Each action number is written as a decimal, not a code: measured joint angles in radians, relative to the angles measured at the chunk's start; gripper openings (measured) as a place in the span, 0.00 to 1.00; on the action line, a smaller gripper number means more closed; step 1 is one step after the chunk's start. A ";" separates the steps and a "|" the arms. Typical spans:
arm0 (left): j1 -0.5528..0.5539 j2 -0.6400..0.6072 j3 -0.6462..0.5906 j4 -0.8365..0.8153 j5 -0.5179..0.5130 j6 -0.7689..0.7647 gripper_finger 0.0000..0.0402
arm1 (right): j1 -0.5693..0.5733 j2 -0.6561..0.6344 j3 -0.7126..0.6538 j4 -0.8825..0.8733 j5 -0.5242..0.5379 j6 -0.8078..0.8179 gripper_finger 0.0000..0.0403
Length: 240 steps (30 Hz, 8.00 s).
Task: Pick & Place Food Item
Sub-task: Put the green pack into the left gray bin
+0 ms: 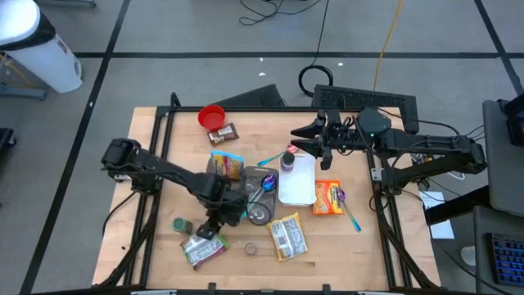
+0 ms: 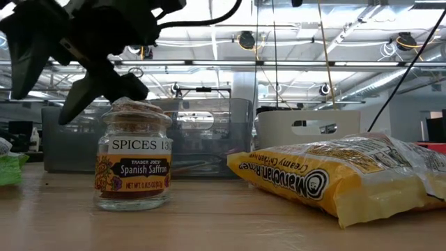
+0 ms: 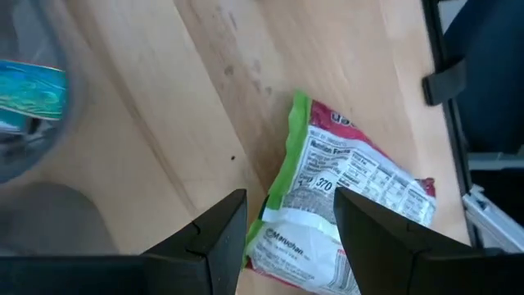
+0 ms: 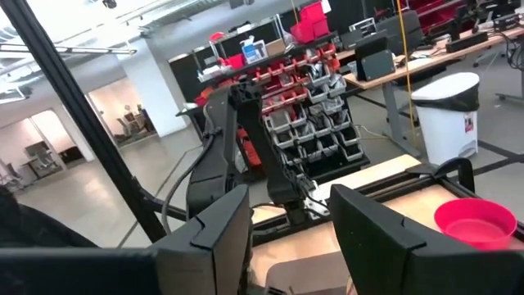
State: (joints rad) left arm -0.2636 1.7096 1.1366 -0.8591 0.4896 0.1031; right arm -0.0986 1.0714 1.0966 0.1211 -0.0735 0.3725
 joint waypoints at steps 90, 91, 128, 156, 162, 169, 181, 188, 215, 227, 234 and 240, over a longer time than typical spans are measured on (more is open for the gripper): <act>-0.210 0.101 -0.013 0.051 -0.094 0.056 0.47 | 0.081 0.000 -0.369 0.459 0.097 0.219 0.41; -0.216 0.101 -0.013 0.052 -0.091 0.039 0.47 | 0.081 0.000 -0.369 0.459 0.097 0.219 0.41; -0.179 0.074 0.064 0.120 -0.021 0.046 0.47 | 0.081 0.000 -0.369 0.458 -0.033 0.278 0.41; -0.203 0.236 0.063 -0.006 0.096 0.228 0.41 | 0.080 0.000 -0.369 0.458 0.000 0.280 0.41; -0.204 0.236 0.063 -0.025 0.119 0.261 0.18 | 0.080 0.000 -0.369 0.458 0.002 0.271 0.41; -0.203 0.236 0.063 -0.033 0.113 0.282 0.02 | 0.080 0.000 -0.369 0.458 0.002 0.270 0.41; -0.118 0.174 0.108 -0.101 0.172 0.101 0.01 | 0.080 0.000 -0.369 0.457 0.003 0.270 0.41; -0.076 0.029 0.198 -0.100 0.125 -0.015 0.01 | 0.080 0.000 -0.369 0.458 0.002 0.276 0.41; -0.112 -0.244 0.236 -0.145 0.004 -0.485 0.00 | 0.079 0.000 -0.369 0.466 -0.002 0.276 0.41; 0.041 -0.407 0.236 -0.290 -0.072 -0.459 0.00 | 0.080 0.000 -0.369 0.465 0.017 0.273 0.41; 0.160 -0.411 0.236 -0.384 -0.072 -0.306 0.01 | 0.078 0.000 -0.369 0.464 0.025 0.270 0.41; 0.272 -0.411 0.236 -0.448 -0.071 -0.162 0.01 | 0.076 0.000 -0.369 0.457 0.029 0.264 0.41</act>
State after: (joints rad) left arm 0.0087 1.2991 1.3727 -1.3068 0.4191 -0.0587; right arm -0.0227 1.0718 0.7280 0.5785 -0.0442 0.6366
